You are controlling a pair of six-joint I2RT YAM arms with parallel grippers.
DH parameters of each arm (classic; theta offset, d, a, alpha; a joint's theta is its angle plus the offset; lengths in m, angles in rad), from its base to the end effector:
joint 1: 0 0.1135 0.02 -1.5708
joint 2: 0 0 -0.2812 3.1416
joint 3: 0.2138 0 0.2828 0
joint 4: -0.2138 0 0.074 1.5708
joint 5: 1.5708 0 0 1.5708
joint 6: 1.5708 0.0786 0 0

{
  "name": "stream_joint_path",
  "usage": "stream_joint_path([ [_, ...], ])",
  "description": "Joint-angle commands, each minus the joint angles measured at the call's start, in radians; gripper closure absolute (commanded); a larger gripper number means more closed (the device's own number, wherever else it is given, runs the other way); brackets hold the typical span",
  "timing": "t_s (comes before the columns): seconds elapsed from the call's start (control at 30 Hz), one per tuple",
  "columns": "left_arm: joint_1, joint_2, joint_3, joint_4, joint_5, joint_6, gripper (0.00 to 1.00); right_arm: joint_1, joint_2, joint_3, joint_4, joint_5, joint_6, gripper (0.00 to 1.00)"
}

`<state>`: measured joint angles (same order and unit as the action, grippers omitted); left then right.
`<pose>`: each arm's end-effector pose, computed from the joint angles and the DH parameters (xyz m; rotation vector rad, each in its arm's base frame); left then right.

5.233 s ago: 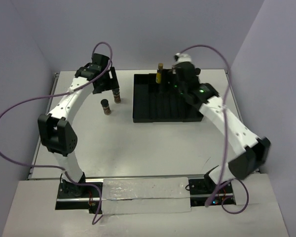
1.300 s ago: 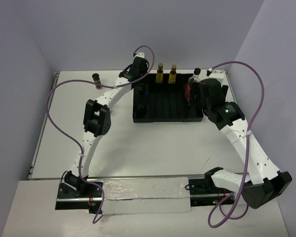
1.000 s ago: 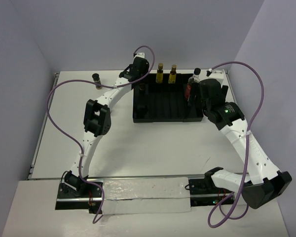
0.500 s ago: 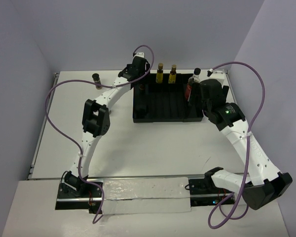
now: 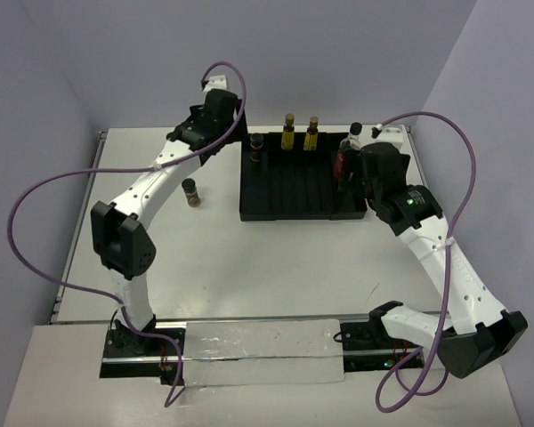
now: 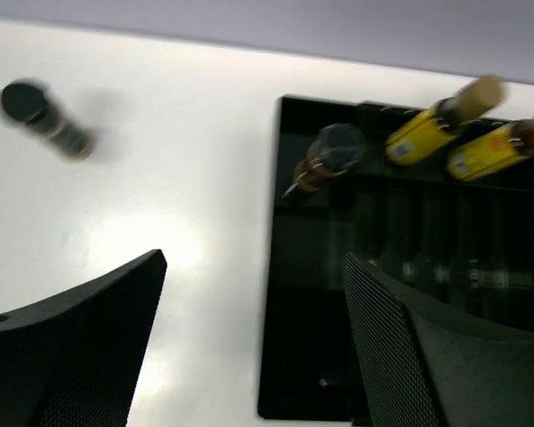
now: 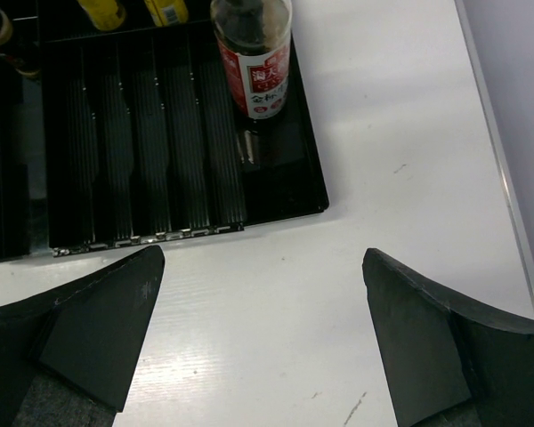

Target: Organize the condiment bottles

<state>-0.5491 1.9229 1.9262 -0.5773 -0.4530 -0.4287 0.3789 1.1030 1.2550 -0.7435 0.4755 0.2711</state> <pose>0.4569 -0.2393 0.3598 -0.1344 2.0783 -0.1078 0.2704 0.0689 0.3854 0.1558 2.0860 -0.1234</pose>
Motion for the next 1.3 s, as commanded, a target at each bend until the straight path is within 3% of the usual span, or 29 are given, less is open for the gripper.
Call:
stream_joint_path([
  [0.0,0.009,-0.047,-0.131,-0.16,-0.178,-0.127,0.1,-0.005,0.007,-0.011,0.053,-0.05,-0.001,0.0],
  [0.1,0.031,-0.108,-0.241,-0.159,-0.176,-0.163,0.09,-0.005,0.021,-0.003,0.055,-0.063,-0.001,0.0],
  [0.13,0.06,-0.124,-0.293,-0.141,-0.153,-0.18,0.05,-0.003,0.02,-0.003,0.059,-0.064,-0.001,0.0],
  [0.3,0.163,-0.179,-0.412,-0.081,-0.033,-0.184,0.04,-0.004,0.023,0.001,0.063,-0.067,-0.001,0.0],
  [0.63,0.195,-0.138,-0.463,-0.031,0.043,-0.193,0.05,-0.003,0.031,0.005,0.067,-0.084,-0.001,0.0],
  [1.1,0.212,-0.101,-0.483,-0.003,0.082,-0.2,0.26,-0.003,0.034,0.012,0.062,-0.082,-0.001,0.0],
  [1.27,0.213,-0.089,-0.481,-0.004,0.065,-0.201,0.28,-0.003,0.035,0.014,0.061,-0.082,-0.001,0.0],
])
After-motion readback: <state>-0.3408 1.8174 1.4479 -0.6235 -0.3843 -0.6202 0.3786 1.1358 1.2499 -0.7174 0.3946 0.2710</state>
